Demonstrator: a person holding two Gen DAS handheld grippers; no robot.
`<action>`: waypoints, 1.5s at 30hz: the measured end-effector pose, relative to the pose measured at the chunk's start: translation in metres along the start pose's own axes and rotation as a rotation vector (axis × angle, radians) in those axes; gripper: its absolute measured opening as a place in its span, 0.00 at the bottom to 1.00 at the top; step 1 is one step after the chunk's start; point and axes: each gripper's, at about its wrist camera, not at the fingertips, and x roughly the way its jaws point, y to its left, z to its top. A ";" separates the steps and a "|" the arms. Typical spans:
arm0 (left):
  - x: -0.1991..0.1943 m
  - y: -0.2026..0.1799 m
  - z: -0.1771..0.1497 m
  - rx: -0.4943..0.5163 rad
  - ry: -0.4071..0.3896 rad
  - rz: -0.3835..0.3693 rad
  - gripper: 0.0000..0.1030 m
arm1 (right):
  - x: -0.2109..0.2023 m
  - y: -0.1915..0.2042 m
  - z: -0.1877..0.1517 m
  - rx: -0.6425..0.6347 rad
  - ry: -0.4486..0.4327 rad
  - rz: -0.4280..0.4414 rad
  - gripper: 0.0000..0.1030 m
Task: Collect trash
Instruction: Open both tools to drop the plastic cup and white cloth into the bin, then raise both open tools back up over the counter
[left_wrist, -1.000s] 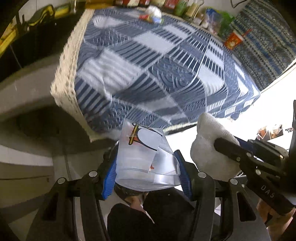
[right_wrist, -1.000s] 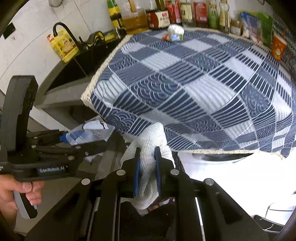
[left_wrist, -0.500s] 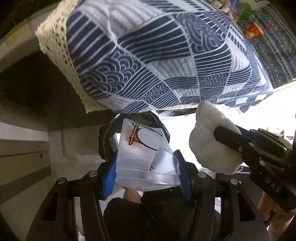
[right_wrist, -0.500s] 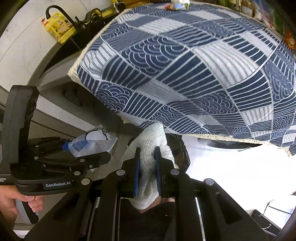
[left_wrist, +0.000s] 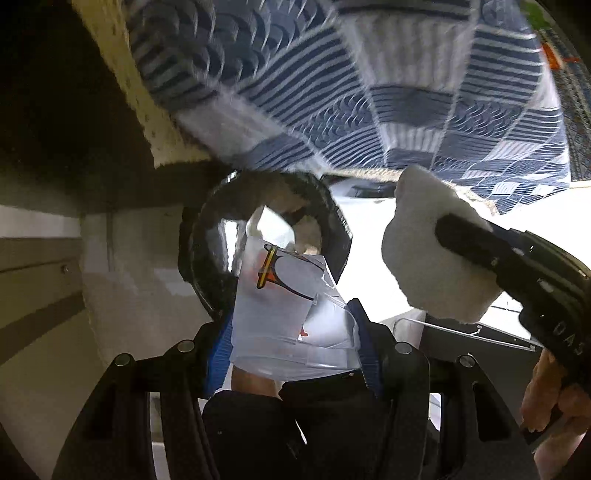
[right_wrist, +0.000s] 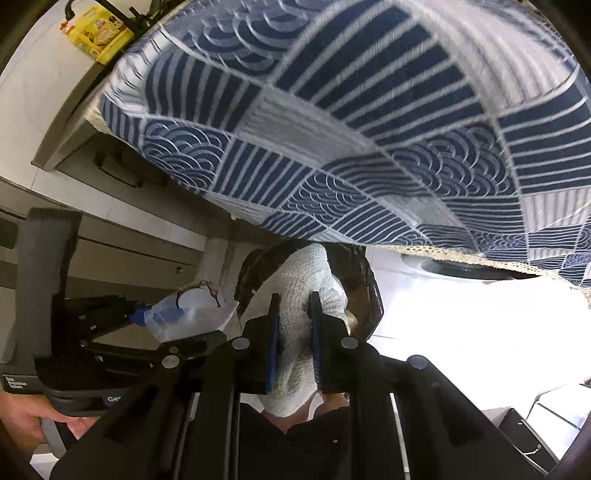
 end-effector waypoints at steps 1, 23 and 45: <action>0.007 0.003 -0.001 -0.009 0.009 -0.002 0.54 | 0.003 -0.002 -0.001 0.001 0.002 0.004 0.16; 0.008 0.020 -0.005 -0.064 -0.018 0.005 0.82 | -0.014 -0.009 0.005 0.085 -0.048 0.022 0.61; -0.134 -0.001 0.004 0.050 -0.312 0.015 0.93 | -0.129 0.014 0.000 0.122 -0.313 -0.066 0.84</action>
